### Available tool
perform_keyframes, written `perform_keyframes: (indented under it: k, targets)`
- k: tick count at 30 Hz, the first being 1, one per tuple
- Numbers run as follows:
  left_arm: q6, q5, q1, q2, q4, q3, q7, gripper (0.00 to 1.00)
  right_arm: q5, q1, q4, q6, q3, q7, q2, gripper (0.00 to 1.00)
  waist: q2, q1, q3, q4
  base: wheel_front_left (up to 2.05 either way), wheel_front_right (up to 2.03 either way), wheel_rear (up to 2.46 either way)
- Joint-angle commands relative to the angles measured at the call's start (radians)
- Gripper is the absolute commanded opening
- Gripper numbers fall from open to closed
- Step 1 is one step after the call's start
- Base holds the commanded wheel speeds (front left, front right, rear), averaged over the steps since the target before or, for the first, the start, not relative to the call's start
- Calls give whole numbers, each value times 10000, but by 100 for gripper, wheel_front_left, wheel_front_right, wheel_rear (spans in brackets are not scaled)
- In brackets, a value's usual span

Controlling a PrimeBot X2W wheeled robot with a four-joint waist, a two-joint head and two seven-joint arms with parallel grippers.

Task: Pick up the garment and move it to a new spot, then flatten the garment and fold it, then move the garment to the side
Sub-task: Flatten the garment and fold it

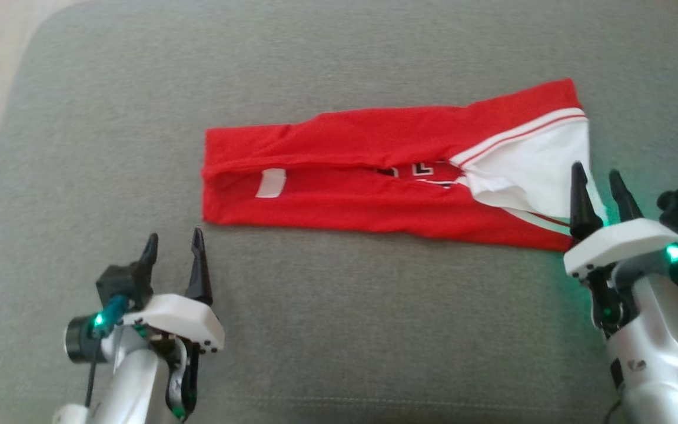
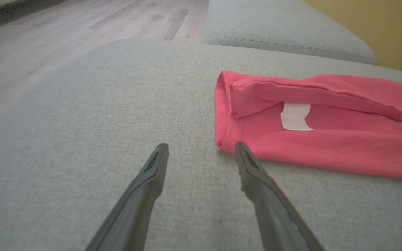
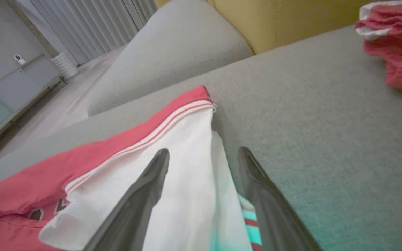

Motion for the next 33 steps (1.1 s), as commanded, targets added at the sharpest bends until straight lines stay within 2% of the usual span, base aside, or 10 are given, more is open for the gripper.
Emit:
perform_keyframes:
  k: [1,6,9,10,11,12,18,28,33]
  targets:
    - [-32,76,-138,81,-375,396,-60,100,-173,-312,-54,65,53,68,60,100,-1,1,-27,257,0,0,0]
    - [-140,119,20,-8,-557,387,-61,100,-830,-652,1095,65,-488,371,65,100,-1,1,76,676,0,0,0]
    - [-161,133,1,-25,-602,429,-61,100,-987,-845,1579,65,-402,602,277,100,-1,1,148,790,0,0,0]
    - [-171,140,-11,-29,-611,439,-61,100,-943,-880,1672,65,-294,708,374,75,-1,1,162,816,0,0,0]
    - [-183,151,-26,-31,-620,446,-61,100,-872,-899,1728,65,-151,806,457,29,-1,1,174,836,0,0,0]
    - [-192,149,-44,-33,-629,450,-61,100,-733,-904,1722,65,7,868,542,0,-1,1,184,850,0,0,0]
    - [-143,1,-112,-36,-665,329,-61,100,-247,-890,1668,65,366,710,487,0,-1,1,199,773,0,0,0]
    - [-130,-295,-100,-38,-638,-129,-61,100,-325,-1509,1281,65,-95,-469,-642,0,-1,1,-9,250,0,0,0]
    - [-44,-520,-40,-38,-541,-328,-61,100,-365,-1630,115,65,943,-284,-453,0,-1,1,-170,-32,0,0,0]
